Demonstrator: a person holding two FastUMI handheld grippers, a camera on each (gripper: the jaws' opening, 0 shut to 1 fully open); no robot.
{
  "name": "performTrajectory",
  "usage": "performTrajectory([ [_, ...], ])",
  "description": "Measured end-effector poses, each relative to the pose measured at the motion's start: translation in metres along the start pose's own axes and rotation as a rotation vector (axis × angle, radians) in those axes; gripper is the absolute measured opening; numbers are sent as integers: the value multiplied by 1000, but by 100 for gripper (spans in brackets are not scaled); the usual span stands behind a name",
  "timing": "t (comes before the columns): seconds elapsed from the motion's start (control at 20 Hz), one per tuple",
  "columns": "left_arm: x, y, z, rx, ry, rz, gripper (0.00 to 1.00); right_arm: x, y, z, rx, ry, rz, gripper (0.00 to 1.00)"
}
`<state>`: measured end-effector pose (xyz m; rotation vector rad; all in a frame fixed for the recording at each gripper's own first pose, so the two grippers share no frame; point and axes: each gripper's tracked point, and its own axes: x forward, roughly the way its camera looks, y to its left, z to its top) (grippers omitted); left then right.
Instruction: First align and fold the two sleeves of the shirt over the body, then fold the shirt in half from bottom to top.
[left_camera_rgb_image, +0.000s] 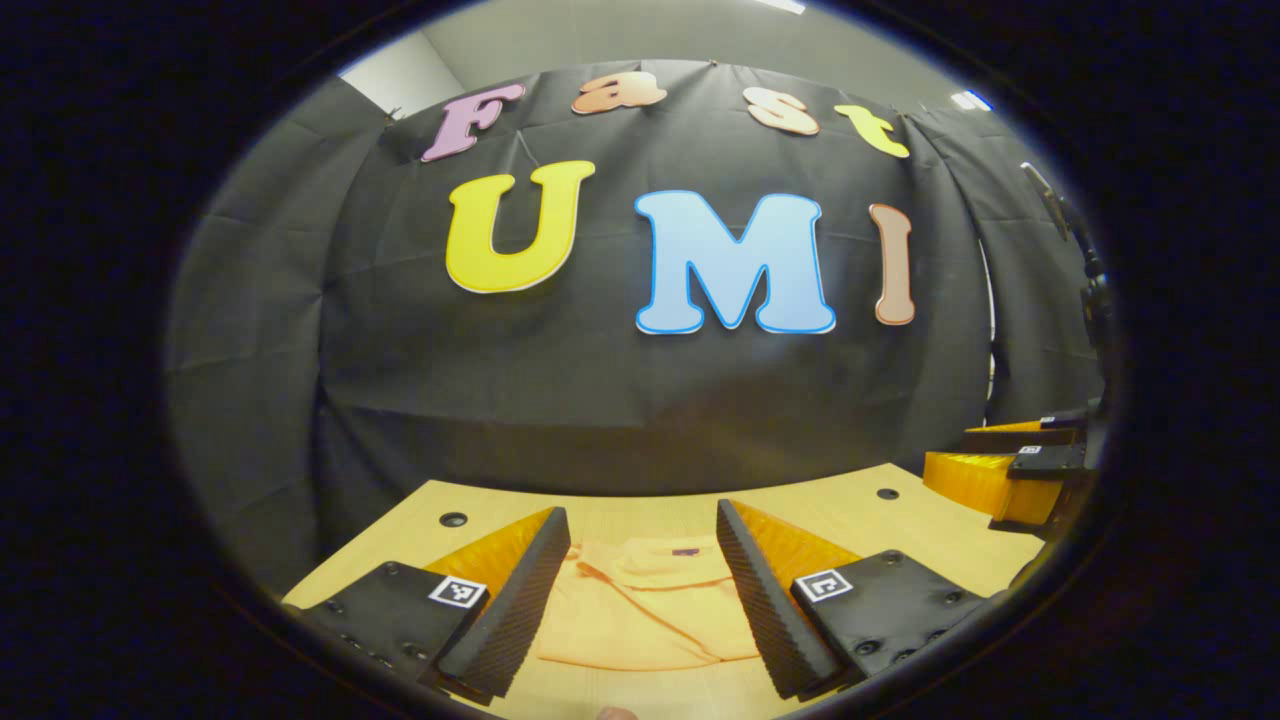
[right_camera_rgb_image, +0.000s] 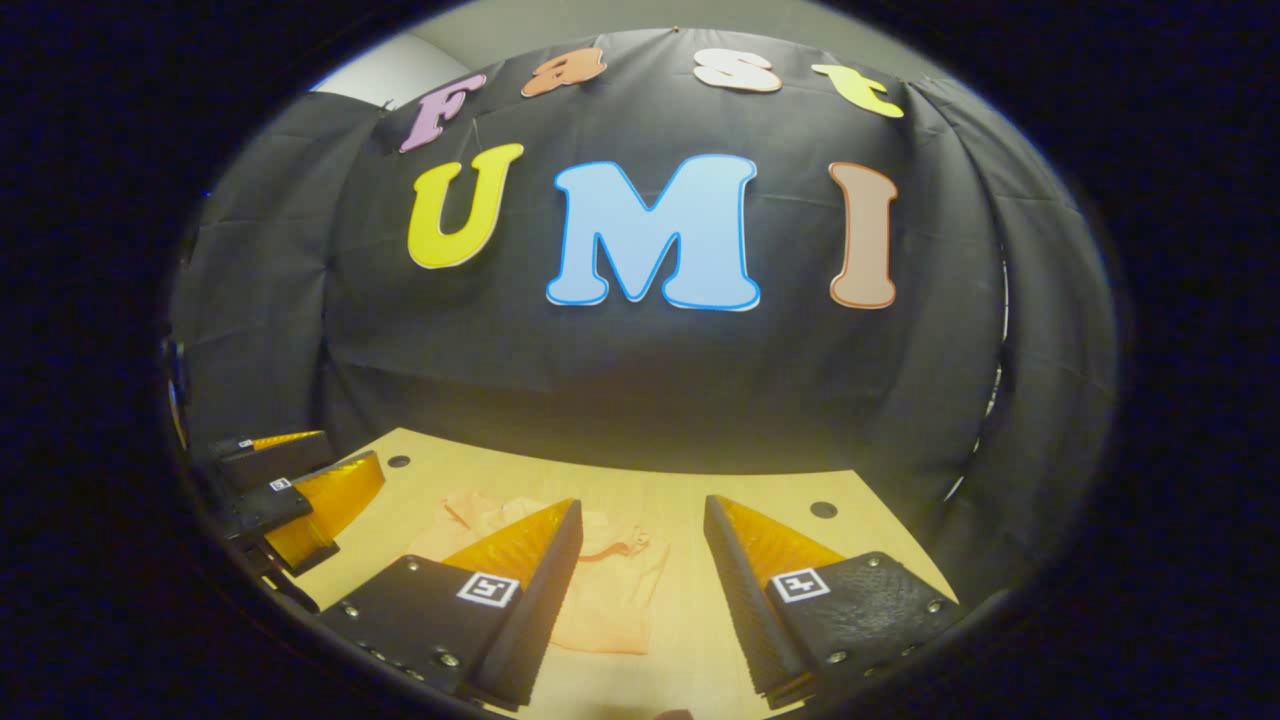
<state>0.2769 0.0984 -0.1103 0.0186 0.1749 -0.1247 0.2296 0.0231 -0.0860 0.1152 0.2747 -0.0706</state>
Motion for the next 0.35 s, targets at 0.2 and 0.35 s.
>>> performTrajectory([
  [0.2, -40, -10, 10, 5, -28, 22, 97, -36, -2, 3, 14, -21, 32, 77],
  [0.35, -60, -12, 18, 17, -50, 30, 96, -54, -3, 6, 30, -40, 26, 96],
])
